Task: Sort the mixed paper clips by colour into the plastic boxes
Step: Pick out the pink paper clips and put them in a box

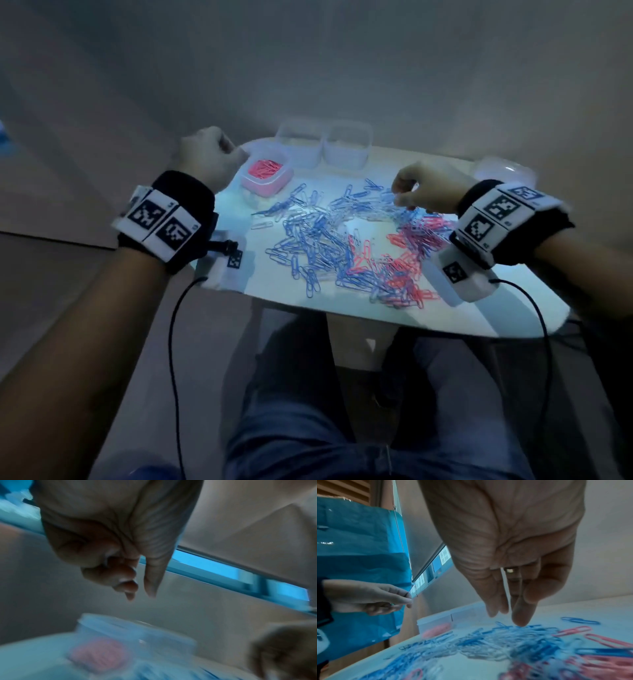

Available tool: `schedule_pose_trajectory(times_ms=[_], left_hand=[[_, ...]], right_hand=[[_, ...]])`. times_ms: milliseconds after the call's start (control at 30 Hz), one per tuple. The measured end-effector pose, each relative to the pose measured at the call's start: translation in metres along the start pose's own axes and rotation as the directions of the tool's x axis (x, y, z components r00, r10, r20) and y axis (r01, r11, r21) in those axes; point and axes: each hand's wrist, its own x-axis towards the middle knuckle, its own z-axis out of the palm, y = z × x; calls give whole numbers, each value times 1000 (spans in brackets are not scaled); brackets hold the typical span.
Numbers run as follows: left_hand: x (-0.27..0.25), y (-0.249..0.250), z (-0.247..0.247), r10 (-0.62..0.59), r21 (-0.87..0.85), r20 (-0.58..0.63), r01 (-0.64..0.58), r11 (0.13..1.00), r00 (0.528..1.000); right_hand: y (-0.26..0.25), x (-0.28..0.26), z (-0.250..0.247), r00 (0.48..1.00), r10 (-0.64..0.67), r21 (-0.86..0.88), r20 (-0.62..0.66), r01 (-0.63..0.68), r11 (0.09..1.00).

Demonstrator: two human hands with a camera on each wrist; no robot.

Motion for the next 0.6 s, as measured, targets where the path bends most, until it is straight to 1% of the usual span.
schedule_pose_trajectory(times_ms=[33,67,100,133,167,200,233,267,300,333,367,433,533,600], left_hand=[[-14,11,7,59,10,105,-61,998,993],[-27,23,15,117,42,230,-130,991,966],[-39,35,25,172,80,359,-213,974,917],[-50,46,35,231,103,480,-316,943,846],[-60,59,46,289,107,578,-422,900,763],[-68,69,58,331,100,650,-509,855,684],[-75,77,69,358,91,699,-574,814,619],[-80,85,81,374,84,732,-619,781,570],[-84,90,90,379,82,753,-647,758,539],[-87,93,98,376,80,765,-657,749,522],[-87,95,102,367,79,774,-654,753,516],[-82,93,105,347,86,778,-635,768,525],[-70,87,98,325,105,756,-594,797,569],[-65,85,94,343,87,708,-558,825,618]], right_hand=[[5,-3,1,1000,-3,-36,-5,3,999],[9,-6,2,1000,-3,-72,-1,3,997],[11,-10,3,1000,-1,-111,20,3,994],[13,-15,5,999,-2,-157,52,10,988],[14,-19,9,996,-4,-203,89,22,979],[14,-22,14,993,-8,-235,119,36,971],[13,-24,19,991,-8,-253,135,43,966],[14,-23,23,991,-9,-260,134,44,965],[14,-21,25,992,-5,-261,126,38,965],[15,-20,26,993,2,-255,117,29,966],[16,-20,25,994,14,-246,113,14,969],[20,-20,21,995,12,-218,94,9,976],[26,-25,16,999,-21,-135,48,28,990],[25,-28,17,996,-42,-128,83,52,990]])
